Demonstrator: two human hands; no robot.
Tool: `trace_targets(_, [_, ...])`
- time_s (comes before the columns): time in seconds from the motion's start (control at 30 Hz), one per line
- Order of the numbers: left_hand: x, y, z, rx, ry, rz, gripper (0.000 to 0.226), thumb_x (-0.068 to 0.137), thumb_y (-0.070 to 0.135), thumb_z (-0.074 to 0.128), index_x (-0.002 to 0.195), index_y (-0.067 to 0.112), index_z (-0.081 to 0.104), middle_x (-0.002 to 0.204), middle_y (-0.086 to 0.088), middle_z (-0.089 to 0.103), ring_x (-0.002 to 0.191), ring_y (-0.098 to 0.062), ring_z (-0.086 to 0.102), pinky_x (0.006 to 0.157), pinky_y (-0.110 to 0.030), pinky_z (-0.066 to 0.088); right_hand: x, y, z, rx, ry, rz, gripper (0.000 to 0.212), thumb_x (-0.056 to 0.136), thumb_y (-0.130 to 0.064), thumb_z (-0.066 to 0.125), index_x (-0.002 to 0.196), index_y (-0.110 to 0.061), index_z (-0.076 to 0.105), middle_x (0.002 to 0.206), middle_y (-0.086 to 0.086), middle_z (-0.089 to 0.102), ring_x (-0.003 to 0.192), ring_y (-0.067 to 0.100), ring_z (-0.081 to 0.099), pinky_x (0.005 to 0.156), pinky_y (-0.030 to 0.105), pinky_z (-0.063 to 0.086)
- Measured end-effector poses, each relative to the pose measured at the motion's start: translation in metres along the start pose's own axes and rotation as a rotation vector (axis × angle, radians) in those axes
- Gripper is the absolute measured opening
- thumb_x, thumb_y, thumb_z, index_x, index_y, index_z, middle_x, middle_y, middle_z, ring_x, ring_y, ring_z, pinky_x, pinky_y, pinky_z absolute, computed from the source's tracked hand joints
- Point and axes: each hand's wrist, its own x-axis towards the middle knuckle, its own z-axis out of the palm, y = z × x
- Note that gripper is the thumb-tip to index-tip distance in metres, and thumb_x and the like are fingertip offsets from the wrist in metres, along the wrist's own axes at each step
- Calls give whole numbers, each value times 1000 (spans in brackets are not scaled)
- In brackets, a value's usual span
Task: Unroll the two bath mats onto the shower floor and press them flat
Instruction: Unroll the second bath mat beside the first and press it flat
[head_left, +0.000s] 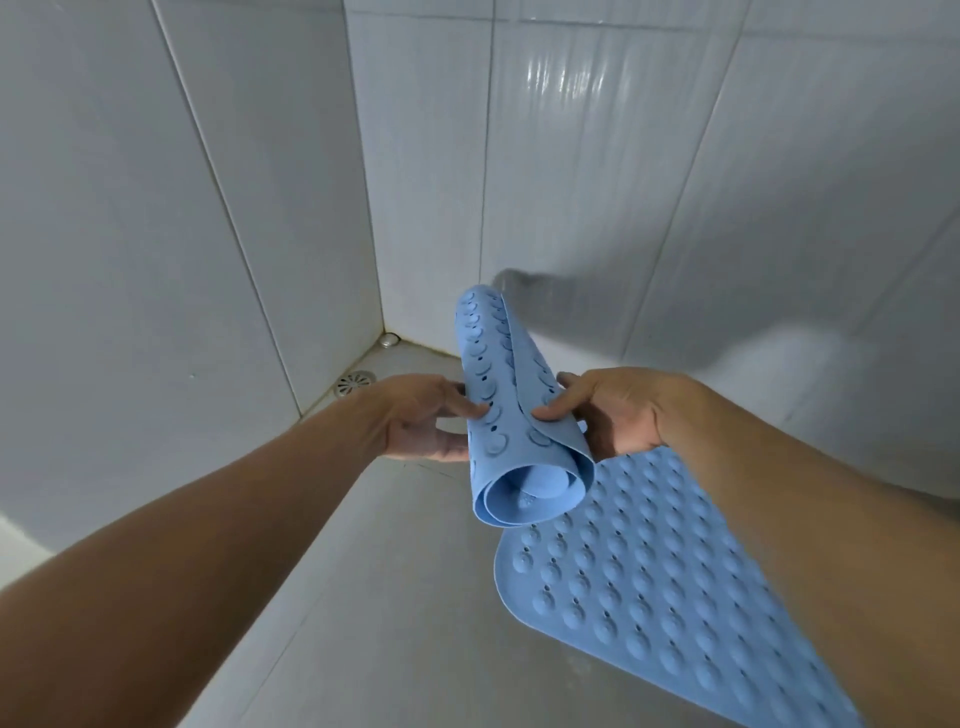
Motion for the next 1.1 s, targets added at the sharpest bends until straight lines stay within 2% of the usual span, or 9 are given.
trace_targets(0.13, [-11,-26,31,51,5,-10,57,72,-6,70,125,14,63,127,-9,68,106,-33,65,96,-47,51,-23,35,-11,-34,-56,-37,60,80,4,74,133,-19,60,138,20,54,119,39,60,86,56,57])
trace_targets(0.2, [-20,-37,47,70,13,-20,59,72,-6,70,127,15,62,129,-10,67,109,-33,64,101,-47,49,-38,51,-17,-52,-75,-64,58,80,2,75,132,-17,60,136,19,55,119,38,59,87,55,57])
trace_targets(0.53, [-91,-87,129,132,35,-6,62,80,-6,66,136,19,57,132,-9,65,115,-34,62,105,-49,45,-134,100,-30,-159,-186,-115,54,82,-2,76,132,-10,60,132,23,59,113,39,64,87,56,58])
trace_targets(0.67, [-120,-103,155,239,76,-1,61,78,-1,68,135,20,58,129,-8,65,112,-33,62,94,-45,51,-163,122,-25,-84,-234,-109,62,80,-26,81,136,-12,57,130,25,59,109,40,67,91,64,53])
trace_targets(0.8, [-138,-121,167,255,61,-25,57,80,0,68,132,22,59,127,-8,66,109,-33,62,92,-45,53,-180,147,-18,18,-240,-63,68,88,-66,58,139,-22,53,131,23,61,112,41,66,88,61,55])
trace_targets(0.87, [-138,-136,166,286,28,-32,52,86,-1,66,131,24,60,128,-7,66,108,-32,63,87,-43,55,-183,163,-12,15,-181,-18,66,93,-64,53,139,-18,52,122,23,67,106,40,69,87,58,56])
trace_targets(0.93, [-137,-160,162,277,11,-26,50,91,0,63,132,27,58,132,-7,64,107,-31,63,81,-40,56,-189,180,-3,7,-112,49,63,95,-55,57,138,-9,50,114,24,69,101,39,71,89,57,56])
trace_targets(1.0, [-139,-184,156,241,-3,-25,54,91,0,63,135,29,55,135,-8,61,106,-30,63,80,-39,56,-196,196,11,8,-69,97,62,95,-49,60,136,-5,50,115,23,67,97,38,72,85,55,58])
trace_targets(1.1, [-148,-216,150,226,-48,-46,55,90,-2,64,134,30,57,129,-6,66,103,-28,66,82,-40,56,-210,225,34,15,18,103,52,96,-43,63,134,-10,52,116,22,63,89,36,72,75,52,61])
